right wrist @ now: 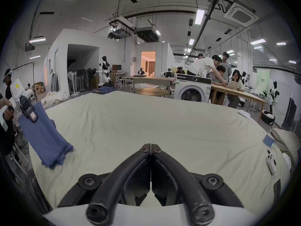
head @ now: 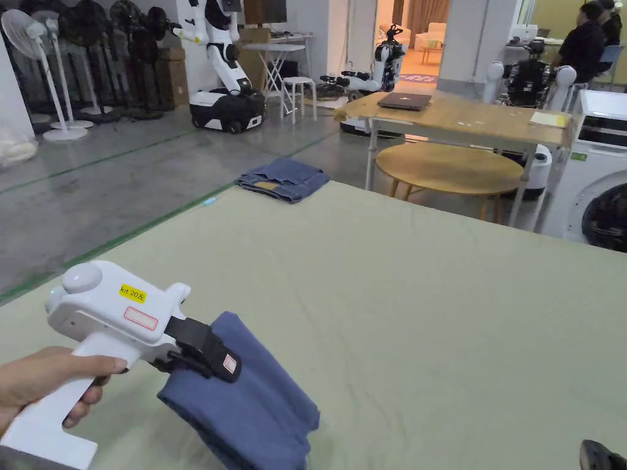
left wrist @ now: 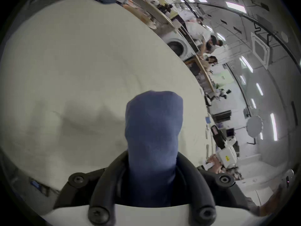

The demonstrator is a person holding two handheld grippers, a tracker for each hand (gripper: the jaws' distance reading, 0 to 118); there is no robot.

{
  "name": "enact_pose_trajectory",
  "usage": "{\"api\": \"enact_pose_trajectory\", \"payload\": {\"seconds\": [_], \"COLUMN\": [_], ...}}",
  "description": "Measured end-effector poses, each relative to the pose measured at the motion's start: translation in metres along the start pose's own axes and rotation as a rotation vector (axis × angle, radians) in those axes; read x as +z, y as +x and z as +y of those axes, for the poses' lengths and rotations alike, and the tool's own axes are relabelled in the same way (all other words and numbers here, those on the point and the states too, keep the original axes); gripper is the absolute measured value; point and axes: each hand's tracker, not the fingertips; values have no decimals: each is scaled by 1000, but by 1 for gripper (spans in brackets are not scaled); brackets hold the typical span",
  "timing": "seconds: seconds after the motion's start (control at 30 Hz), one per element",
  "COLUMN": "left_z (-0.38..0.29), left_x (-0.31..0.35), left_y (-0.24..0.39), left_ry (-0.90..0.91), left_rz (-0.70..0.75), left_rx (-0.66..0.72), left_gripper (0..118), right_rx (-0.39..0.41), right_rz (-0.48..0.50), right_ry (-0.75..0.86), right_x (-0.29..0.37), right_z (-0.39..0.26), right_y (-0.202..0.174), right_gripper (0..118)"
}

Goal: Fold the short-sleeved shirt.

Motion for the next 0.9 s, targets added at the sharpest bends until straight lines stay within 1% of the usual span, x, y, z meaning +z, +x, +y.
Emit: {"api": "enact_pose_trajectory", "payload": {"seconds": [0.17, 0.23, 0.4, 0.5, 0.53, 0.57, 0.6, 0.63, 0.7, 0.73, 0.9], "left_z": [24, 29, 34, 34, 37, 36, 37, 37, 39, 39, 38], "left_x": [59, 78, 104, 102, 102, 100, 98, 96, 97, 99, 122], "left_y": [-44, -60, -84, -93, -101, -102, -103, -99, -97, -95, -87], "left_ry": [43, 42, 49, 45, 41, 38, 29, 12, -8, -18, 42], "left_rz": [173, 265, 375, 424, 441, 443, 453, 517, 592, 627, 696], "left_rx": [69, 94, 147, 167, 188, 196, 204, 206, 127, 97, 127], "left_gripper": [18, 18, 18, 18, 20, 28, 32, 36, 43, 45, 45], "right_rx": [-4, 5, 11, 12, 8, 7, 6, 3, 1, 2, 2], "right_rz": [13, 18, 11, 5, 3, 3, 2, 1, 3, 1, 5], "right_ry": [-15, -31, -63, -81, -86, -90, -93, -95, -98, -96, -94], "right_x": [-2, -2, -3, -5, -5, -6, -6, -7, -6, -5, -4], "right_z": [-5, -7, -17, -20, -21, -21, -22, -22, -22, -21, -19], "right_y": [-8, -11, -10, -8, -8, -7, -6, -5, -4, -4, -3], "right_gripper": [0, 0, 0, 0, 0, 0, 0, 0, 0, 0, 0]}}
